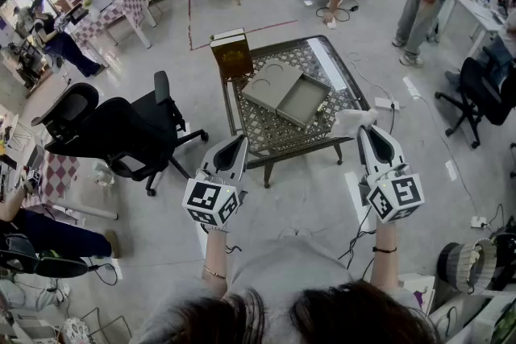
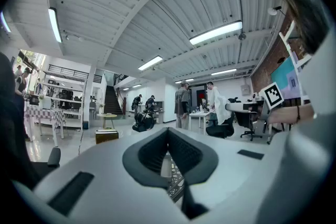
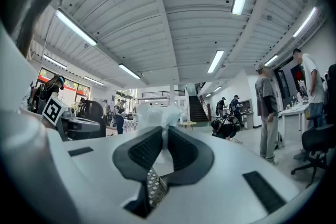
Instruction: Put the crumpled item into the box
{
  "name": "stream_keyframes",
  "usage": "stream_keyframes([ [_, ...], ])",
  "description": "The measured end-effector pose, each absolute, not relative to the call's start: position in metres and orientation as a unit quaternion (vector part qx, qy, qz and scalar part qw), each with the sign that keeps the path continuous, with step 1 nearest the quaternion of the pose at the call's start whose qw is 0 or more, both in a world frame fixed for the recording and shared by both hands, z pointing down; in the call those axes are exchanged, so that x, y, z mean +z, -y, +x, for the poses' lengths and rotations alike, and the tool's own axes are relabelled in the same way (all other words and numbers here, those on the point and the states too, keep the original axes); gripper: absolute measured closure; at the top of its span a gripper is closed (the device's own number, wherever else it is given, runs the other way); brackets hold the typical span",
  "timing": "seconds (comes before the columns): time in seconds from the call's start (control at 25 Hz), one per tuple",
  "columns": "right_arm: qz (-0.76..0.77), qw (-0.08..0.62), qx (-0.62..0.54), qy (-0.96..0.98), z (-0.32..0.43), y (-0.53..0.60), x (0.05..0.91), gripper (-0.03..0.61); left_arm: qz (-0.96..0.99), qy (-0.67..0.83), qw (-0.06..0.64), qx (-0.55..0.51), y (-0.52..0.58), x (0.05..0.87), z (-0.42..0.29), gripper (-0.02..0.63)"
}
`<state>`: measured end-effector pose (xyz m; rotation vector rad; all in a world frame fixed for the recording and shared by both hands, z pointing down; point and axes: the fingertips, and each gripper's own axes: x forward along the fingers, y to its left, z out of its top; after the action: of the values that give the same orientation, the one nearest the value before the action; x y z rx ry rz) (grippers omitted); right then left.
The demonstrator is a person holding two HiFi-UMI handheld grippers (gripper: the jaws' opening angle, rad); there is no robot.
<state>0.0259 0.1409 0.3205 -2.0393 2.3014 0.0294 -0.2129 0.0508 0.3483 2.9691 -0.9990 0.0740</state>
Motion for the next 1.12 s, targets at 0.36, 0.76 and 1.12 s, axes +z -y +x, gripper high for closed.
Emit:
stream_keyframes([
  [0.36, -0.664, 0.034, 0.005, -0.747, 0.034, -0.139, 0.326, 0.526, 0.947, 0.320, 0.003, 0.023, -0.050, 0.351, -0.205, 0.597],
  [0.76, -0.650, 0.057, -0.014, -0.758, 0.058, -0.140, 0.334, 0.526, 0.944, 0.329, 0.008, 0.027, -0.056, 0.356, -0.181, 0.596],
  [1.12, -0.638, 0.058, -0.031, -0.767, 0.067, -0.130, 0.341, 0.525, 0.939, 0.340, 0.024, 0.037, -0.062, 0.368, -0.173, 0.595],
])
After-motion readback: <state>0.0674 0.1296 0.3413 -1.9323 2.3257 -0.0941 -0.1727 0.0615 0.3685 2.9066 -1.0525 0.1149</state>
